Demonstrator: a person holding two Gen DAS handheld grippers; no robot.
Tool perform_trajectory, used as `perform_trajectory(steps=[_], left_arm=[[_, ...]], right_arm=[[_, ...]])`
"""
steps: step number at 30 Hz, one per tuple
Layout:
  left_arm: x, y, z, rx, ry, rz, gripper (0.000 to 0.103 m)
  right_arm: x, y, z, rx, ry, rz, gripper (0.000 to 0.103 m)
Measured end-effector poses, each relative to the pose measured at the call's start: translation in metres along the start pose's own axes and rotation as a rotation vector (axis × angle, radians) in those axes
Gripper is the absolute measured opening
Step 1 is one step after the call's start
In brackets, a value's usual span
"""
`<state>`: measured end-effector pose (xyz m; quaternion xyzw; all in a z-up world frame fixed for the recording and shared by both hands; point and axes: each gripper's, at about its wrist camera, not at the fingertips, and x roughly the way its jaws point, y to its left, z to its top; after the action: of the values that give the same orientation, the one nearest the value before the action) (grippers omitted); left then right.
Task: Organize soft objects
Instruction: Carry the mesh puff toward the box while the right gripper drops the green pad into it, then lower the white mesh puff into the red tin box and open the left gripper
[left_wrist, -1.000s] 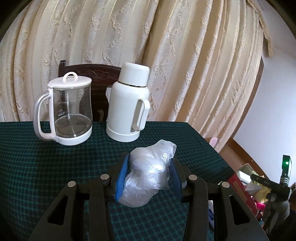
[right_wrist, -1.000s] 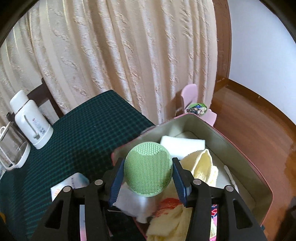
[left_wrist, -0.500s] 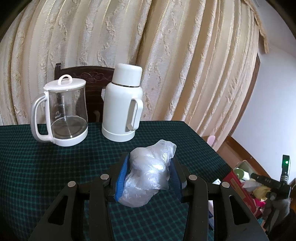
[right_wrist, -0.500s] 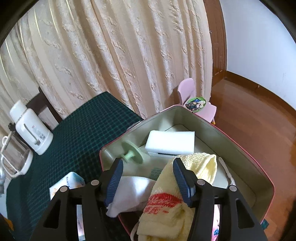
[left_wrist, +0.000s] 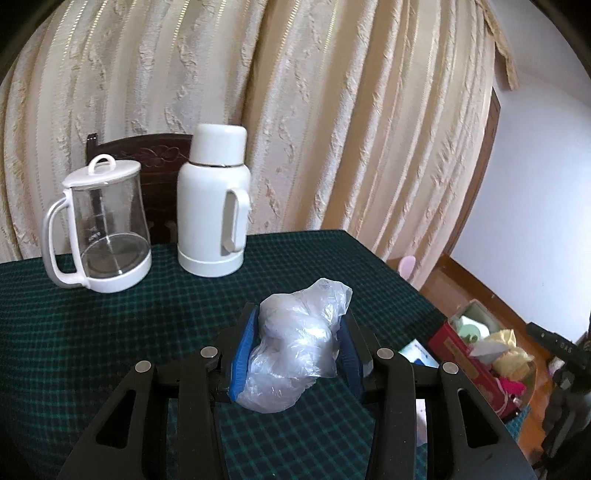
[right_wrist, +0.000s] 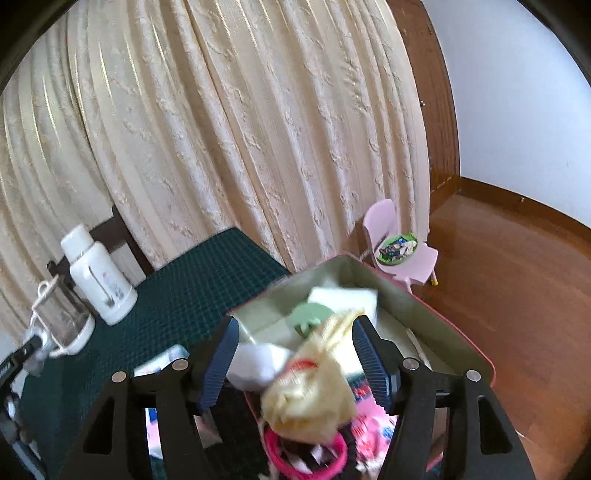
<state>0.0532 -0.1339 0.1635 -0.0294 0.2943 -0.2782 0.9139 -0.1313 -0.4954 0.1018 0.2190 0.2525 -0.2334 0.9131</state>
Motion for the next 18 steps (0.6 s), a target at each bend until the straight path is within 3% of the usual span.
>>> perform_trajectory(steps=[3,7,13,18], left_arm=[[0.004,-0.011,-0.005,0.017,0.021,-0.003,0.043],[0.007,-0.027,-0.008,0.039,0.04,-0.02,0.043],[0.005,-0.057,-0.006,0.076,0.044,-0.053,0.043],[0.011,-0.09,-0.006,0.105,0.07,-0.116,0.043]], right_arm=[[0.011,-0.008,-0.012,-0.032,0.041,-0.065,0.067],[0.023,-0.02,-0.021,-0.035,0.095,-0.069,0.067],[0.025,-0.033,-0.024,-0.069,0.096,-0.189,0.067],[0.022,-0.051,-0.024,-0.055,0.097,-0.194,0.067]])
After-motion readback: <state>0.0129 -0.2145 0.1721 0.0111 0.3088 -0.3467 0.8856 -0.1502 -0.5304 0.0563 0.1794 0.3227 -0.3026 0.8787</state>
